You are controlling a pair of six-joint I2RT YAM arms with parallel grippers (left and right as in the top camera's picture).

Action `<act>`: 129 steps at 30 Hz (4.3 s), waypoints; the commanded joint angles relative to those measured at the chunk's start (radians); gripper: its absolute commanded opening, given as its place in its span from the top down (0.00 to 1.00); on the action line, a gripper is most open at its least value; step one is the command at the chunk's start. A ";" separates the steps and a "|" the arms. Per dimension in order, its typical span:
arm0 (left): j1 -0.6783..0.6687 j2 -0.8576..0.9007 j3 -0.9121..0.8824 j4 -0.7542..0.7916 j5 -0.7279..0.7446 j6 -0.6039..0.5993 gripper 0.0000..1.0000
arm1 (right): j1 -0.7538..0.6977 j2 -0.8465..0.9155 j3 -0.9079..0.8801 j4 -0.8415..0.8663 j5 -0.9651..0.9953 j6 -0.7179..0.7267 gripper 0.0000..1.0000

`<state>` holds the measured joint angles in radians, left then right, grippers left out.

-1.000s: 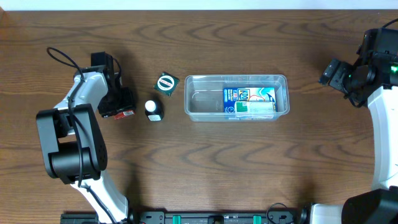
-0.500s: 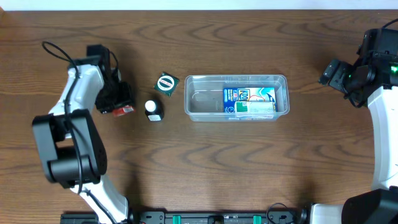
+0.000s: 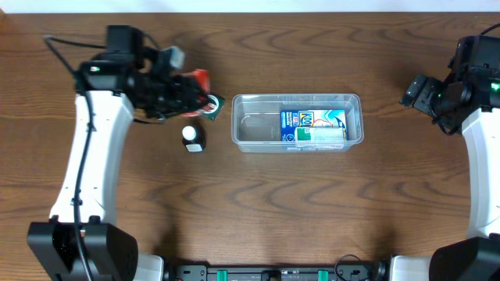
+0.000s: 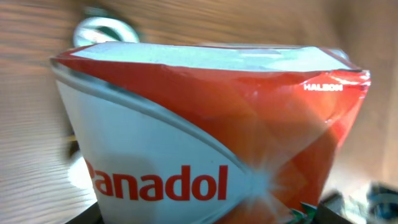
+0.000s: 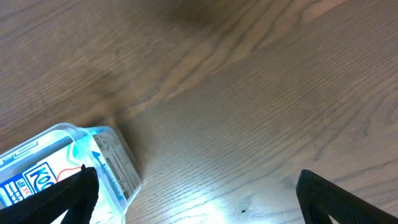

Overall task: Pack container
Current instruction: 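Lift the red packet and carry it over the container's left end, then lower the red packet into the container and open left gripper, then move left gripper to the green Zam-Buk box and grasp it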

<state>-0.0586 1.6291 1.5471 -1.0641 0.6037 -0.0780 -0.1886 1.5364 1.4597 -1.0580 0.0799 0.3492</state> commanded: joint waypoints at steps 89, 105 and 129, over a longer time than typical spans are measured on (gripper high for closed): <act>-0.585 0.468 0.002 0.285 -0.623 -0.463 0.28 | -0.007 -0.005 0.012 -0.002 0.006 0.013 0.01; -0.580 0.465 0.003 0.286 -0.622 -0.462 0.26 | -0.007 -0.005 0.012 -0.002 0.006 0.013 0.01; -0.510 0.021 0.008 0.186 -0.587 -0.318 0.21 | -0.007 -0.005 0.012 -0.002 0.006 0.013 0.01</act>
<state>-0.5961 1.6825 1.5471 -0.8715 0.0448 -0.4698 -0.1886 1.5364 1.4597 -1.0580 0.0799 0.3496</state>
